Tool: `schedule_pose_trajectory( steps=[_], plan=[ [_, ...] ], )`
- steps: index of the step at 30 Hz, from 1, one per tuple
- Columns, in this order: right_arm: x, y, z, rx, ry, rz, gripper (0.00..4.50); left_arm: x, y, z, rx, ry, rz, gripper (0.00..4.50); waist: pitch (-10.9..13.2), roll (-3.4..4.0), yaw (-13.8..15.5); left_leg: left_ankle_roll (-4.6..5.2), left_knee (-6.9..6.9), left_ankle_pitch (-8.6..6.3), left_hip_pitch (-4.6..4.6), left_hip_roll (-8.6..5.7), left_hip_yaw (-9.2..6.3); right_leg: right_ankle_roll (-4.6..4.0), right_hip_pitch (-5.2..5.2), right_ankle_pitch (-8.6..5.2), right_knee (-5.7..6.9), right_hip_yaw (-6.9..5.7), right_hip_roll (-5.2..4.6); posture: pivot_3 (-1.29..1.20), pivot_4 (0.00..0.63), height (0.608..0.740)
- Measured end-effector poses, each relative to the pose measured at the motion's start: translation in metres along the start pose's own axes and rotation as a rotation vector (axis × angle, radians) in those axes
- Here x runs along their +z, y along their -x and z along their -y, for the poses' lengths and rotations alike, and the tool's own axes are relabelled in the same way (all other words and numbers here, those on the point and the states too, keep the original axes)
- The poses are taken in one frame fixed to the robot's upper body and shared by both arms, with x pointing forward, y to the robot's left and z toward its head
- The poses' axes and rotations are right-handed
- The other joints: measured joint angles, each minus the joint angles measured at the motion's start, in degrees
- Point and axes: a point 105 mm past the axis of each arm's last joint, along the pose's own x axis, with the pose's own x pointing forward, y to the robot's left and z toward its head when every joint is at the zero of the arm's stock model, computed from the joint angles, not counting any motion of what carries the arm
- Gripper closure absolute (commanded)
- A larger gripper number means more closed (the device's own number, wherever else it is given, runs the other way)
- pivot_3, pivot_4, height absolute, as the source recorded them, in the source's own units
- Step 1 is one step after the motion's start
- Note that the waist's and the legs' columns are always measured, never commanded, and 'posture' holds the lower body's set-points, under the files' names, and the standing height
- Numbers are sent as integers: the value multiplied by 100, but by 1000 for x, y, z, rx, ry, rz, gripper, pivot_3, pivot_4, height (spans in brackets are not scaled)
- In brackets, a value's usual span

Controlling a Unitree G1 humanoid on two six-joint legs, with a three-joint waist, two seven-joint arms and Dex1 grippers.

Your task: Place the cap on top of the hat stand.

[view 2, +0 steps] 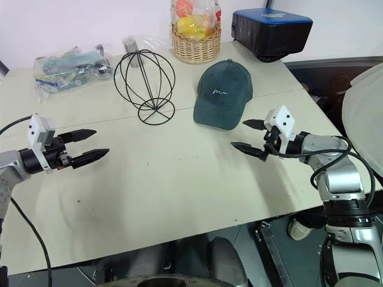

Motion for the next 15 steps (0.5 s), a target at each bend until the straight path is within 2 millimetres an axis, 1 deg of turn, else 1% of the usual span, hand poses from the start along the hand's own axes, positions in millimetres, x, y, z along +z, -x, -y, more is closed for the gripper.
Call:
schedule_pose_trajectory(
  steps=[7,15],
  plan=[
    [0,0,0,-1,-4,-1,373,10,-3,-6,11,-13,34,32,0,0,-4,0,0,0,0,0,0,0,-1,0,0,0,1,0,150,740],
    [-1,2,0,-11,-19,1,373,10,-3,-7,13,-8,36,32,0,0,-4,0,0,0,0,0,0,0,0,0,0,0,0,0,150,740]
  ],
)
